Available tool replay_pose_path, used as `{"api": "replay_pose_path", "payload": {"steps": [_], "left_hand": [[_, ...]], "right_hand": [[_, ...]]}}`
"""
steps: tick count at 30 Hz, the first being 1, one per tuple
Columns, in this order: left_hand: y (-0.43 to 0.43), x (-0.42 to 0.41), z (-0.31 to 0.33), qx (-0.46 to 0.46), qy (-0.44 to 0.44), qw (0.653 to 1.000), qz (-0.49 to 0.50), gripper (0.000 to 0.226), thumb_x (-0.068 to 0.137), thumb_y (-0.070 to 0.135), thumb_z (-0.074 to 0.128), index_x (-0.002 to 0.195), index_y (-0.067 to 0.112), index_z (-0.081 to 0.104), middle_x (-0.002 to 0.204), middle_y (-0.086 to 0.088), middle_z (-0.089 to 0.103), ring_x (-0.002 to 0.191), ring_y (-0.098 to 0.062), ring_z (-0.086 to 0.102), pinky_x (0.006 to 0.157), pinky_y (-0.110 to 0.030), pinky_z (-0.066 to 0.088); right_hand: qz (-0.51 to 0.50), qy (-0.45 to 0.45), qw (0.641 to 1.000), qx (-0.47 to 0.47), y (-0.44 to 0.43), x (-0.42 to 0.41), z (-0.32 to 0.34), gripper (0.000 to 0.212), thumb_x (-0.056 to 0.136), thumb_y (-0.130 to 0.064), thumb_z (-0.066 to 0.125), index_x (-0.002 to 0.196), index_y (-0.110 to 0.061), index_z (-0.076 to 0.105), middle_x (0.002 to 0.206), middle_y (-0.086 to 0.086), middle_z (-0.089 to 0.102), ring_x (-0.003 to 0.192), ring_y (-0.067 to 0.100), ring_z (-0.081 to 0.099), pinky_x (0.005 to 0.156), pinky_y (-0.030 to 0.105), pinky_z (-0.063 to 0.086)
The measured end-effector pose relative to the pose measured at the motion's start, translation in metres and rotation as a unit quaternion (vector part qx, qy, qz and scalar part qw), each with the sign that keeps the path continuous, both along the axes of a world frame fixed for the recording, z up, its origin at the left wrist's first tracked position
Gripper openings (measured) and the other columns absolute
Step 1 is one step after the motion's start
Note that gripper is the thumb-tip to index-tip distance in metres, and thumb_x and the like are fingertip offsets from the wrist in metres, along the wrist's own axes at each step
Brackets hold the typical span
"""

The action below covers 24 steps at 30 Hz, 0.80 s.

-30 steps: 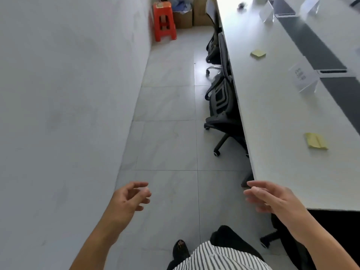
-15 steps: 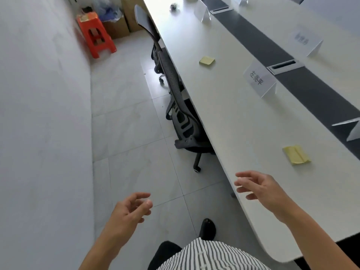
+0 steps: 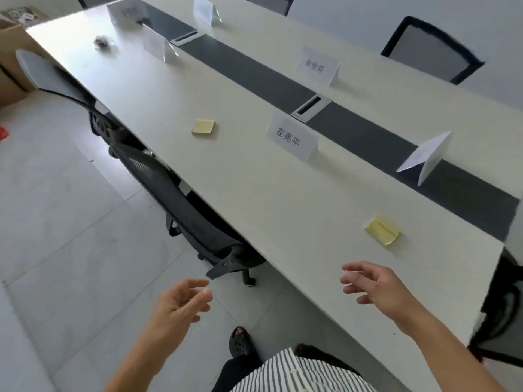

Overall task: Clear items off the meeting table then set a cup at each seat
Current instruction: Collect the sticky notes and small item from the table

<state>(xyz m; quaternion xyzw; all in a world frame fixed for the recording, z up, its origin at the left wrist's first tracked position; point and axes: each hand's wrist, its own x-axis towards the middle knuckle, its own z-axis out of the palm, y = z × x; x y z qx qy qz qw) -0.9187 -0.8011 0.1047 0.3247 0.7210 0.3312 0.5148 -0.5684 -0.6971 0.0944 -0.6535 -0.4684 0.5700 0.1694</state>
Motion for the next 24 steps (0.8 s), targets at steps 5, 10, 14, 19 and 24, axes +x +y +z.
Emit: {"api": "replay_pose_path", "payload": {"steps": [5, 10, 14, 19, 24], "left_hand": [[0.069, -0.009, 0.002, 0.007, 0.013, 0.993, -0.120, 0.011, 0.091, 0.024, 0.063, 0.100, 0.028, 0.068, 0.088, 0.001, 0.076, 0.079, -0.013, 0.072, 0.069, -0.029, 0.052], [0.110, 0.009, 0.001, 0.014, 0.023, 0.983, -0.180, 0.014, 0.091, 0.022, 0.064, 0.103, 0.029, 0.068, 0.091, 0.002, 0.076, 0.081, -0.013, 0.072, 0.072, -0.032, 0.053], [0.118, 0.029, 0.004, 0.009, 0.039, 0.982, -0.184, 0.015, 0.090, 0.024, 0.065, 0.102, 0.033, 0.067, 0.092, 0.003, 0.076, 0.081, -0.011, 0.071, 0.072, -0.029, 0.053], [0.112, 0.046, 0.006, -0.029, 0.065, 0.979, -0.191, 0.017, 0.087, 0.025, 0.068, 0.102, 0.032, 0.068, 0.093, -0.004, 0.073, 0.084, -0.013, 0.070, 0.072, -0.027, 0.053], [0.112, 0.053, 0.005, -0.043, 0.089, 0.983, -0.156, 0.017, 0.087, 0.022, 0.068, 0.101, 0.031, 0.068, 0.091, -0.006, 0.072, 0.081, -0.010, 0.068, 0.070, -0.026, 0.051]], "right_hand": [[-0.080, -0.010, 0.997, 0.006, 0.007, 0.004, -0.004, 0.012, 0.092, -0.023, 0.064, 0.103, -0.023, 0.068, 0.093, 0.000, 0.075, 0.081, 0.012, 0.073, 0.069, 0.027, 0.052], [-0.109, -0.085, 0.990, 0.008, 0.037, 0.031, -0.034, 0.022, 0.090, -0.025, 0.066, 0.110, -0.016, 0.067, 0.094, 0.006, 0.071, 0.090, 0.021, 0.068, 0.074, 0.031, 0.049], [-0.073, -0.257, 0.963, 0.035, 0.089, 0.057, -0.073, 0.040, 0.088, -0.032, 0.066, 0.125, -0.017, 0.060, 0.119, 0.007, 0.065, 0.113, 0.028, 0.059, 0.090, 0.038, 0.047], [0.059, -0.382, 0.920, 0.066, 0.151, 0.081, -0.125, 0.078, 0.080, -0.043, 0.072, 0.146, -0.022, 0.035, 0.158, 0.009, 0.025, 0.145, 0.029, 0.020, 0.106, 0.046, 0.034], [0.102, -0.436, 0.890, 0.083, 0.175, 0.099, -0.158, 0.081, 0.078, -0.055, 0.069, 0.145, -0.026, 0.036, 0.151, 0.010, 0.035, 0.134, 0.033, 0.032, 0.099, 0.046, 0.039]]}}
